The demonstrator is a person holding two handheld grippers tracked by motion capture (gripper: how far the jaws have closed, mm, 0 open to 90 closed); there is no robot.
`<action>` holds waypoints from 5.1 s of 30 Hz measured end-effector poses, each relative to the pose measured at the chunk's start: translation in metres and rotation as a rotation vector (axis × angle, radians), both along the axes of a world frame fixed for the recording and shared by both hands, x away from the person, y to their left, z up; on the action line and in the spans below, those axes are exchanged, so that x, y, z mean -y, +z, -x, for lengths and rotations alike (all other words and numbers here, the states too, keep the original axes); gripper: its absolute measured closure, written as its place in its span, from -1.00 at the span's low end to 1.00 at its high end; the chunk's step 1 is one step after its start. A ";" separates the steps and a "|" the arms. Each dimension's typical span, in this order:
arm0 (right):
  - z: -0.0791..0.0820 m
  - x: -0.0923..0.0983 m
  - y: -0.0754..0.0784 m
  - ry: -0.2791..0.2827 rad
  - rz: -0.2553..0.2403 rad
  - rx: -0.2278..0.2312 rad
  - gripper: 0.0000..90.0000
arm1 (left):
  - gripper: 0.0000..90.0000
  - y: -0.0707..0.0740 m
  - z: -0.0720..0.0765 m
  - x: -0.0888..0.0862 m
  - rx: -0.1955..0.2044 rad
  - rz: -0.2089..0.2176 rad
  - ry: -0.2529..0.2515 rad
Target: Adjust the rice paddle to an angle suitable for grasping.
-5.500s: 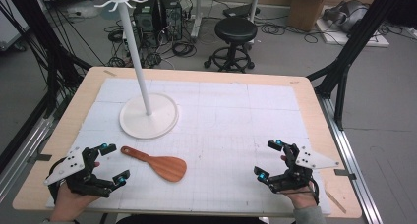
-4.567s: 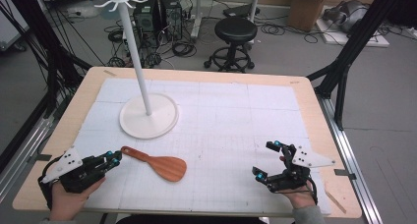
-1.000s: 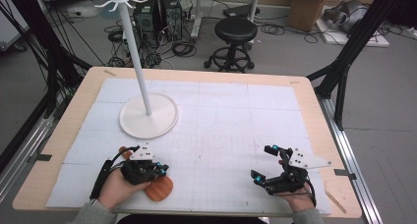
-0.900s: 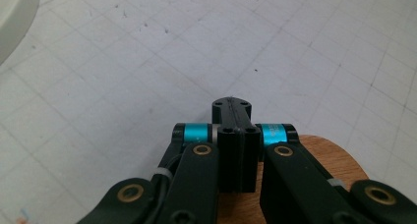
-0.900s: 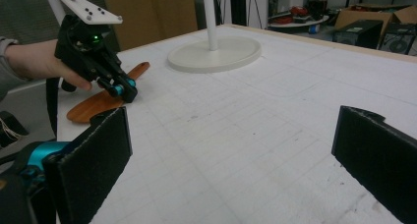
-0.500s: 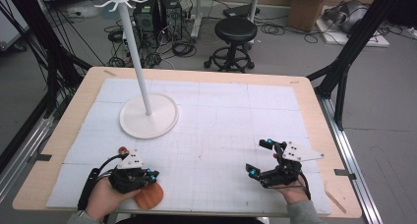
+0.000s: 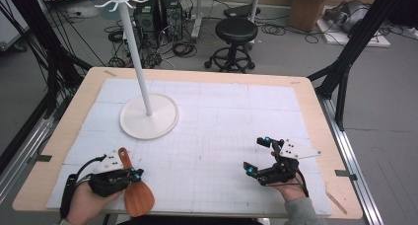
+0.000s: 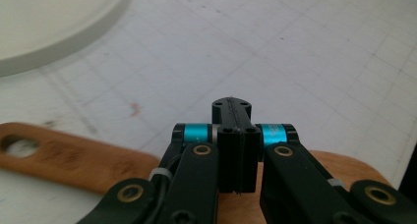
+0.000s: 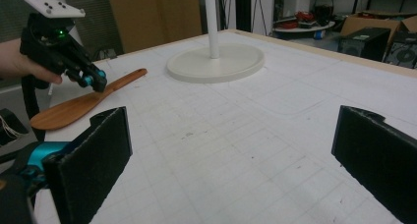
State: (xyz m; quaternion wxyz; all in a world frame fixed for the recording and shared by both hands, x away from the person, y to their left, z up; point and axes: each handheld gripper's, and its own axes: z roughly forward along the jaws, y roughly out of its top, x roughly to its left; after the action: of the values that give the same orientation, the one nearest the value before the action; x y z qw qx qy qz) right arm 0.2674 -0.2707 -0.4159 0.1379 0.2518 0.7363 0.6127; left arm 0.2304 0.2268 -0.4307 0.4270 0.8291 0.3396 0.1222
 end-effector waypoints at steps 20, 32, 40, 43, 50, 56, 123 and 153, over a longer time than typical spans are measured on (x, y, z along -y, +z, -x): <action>0.003 -0.001 -0.001 -0.001 0.025 -0.012 -0.99 | 0.99 -0.014 -0.014 -0.049 -0.022 0.006 0.086; 0.005 0.000 -0.001 -0.005 0.040 -0.018 -0.99 | 0.99 -0.017 -0.020 -0.040 -0.025 -0.014 0.061; 0.007 0.002 -0.002 -0.011 0.044 -0.018 -0.99 | 0.99 -0.017 -0.026 -0.031 -0.023 -0.012 0.041; 0.009 0.003 -0.003 -0.012 0.045 -0.025 -0.99 | 0.99 -0.017 -0.028 -0.027 -0.022 -0.011 0.036; 0.013 0.008 -0.003 -0.025 0.045 -0.023 -0.99 | 0.99 -0.017 -0.033 -0.015 -0.023 -0.019 0.002; 0.017 0.013 -0.004 -0.037 0.037 -0.027 -0.99 | 0.99 -0.016 -0.036 -0.012 -0.033 -0.016 -0.004; 0.041 0.035 -0.007 -0.091 0.055 -0.035 -0.99 | 0.99 -0.009 -0.028 0.077 -0.044 -0.099 -0.307; 0.039 0.034 -0.007 -0.080 0.062 -0.050 -0.99 | -0.14 0.011 -0.020 0.083 -0.019 -0.074 -0.363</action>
State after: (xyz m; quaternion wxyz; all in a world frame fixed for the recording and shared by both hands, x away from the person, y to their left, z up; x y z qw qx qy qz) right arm 0.2282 -0.3043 -0.4231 0.1517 0.2920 0.7473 0.5773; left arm 0.2509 0.1438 -0.4196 0.4081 0.8930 0.1836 0.0474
